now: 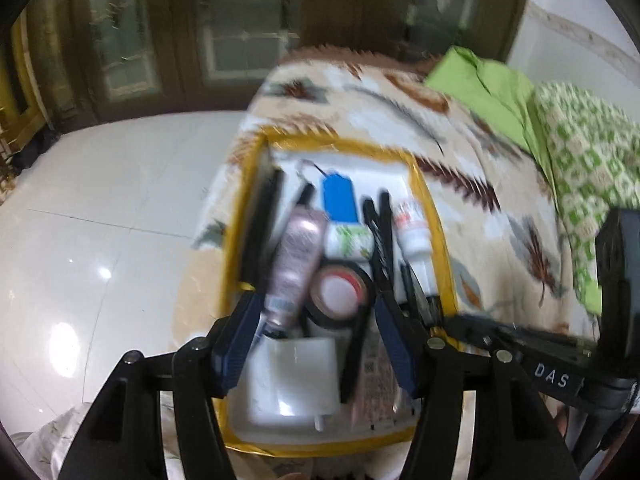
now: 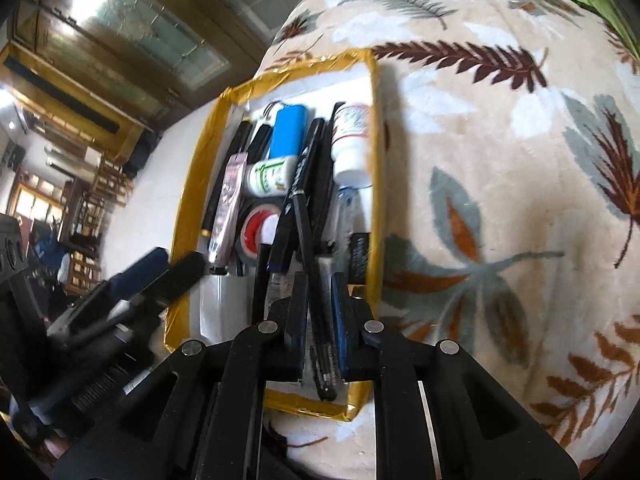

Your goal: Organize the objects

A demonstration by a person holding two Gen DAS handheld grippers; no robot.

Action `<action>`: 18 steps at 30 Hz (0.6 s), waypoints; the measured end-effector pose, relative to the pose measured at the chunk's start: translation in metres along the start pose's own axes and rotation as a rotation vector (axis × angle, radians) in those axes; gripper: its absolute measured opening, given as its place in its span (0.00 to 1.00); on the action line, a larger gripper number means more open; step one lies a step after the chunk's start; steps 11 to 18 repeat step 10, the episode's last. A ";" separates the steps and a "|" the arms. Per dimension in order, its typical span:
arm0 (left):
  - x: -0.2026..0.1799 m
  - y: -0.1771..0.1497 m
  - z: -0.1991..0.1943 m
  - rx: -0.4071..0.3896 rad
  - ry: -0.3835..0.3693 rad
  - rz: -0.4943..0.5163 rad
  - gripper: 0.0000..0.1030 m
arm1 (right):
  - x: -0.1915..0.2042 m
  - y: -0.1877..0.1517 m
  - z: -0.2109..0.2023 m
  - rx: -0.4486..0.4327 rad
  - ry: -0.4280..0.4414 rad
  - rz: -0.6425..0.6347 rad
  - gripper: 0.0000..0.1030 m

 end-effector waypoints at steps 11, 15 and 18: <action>-0.003 -0.002 -0.017 -0.075 0.039 0.020 0.80 | -0.005 -0.004 0.005 0.036 0.002 0.000 0.11; -0.003 -0.002 -0.017 -0.075 0.039 0.020 0.80 | -0.005 -0.004 0.005 0.036 0.002 0.000 0.11; -0.003 -0.002 -0.017 -0.075 0.039 0.020 0.80 | -0.005 -0.004 0.005 0.036 0.002 0.000 0.11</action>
Point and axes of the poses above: each gripper's, at about its wrist camera, not at the fingertips, and z roughly the way its jaws point, x to its left, y to its top, the point moved 4 cm from there along z, roughly the way its jaws point, and after that the axes turned 15 degrees about x, right-handed, at the moved point
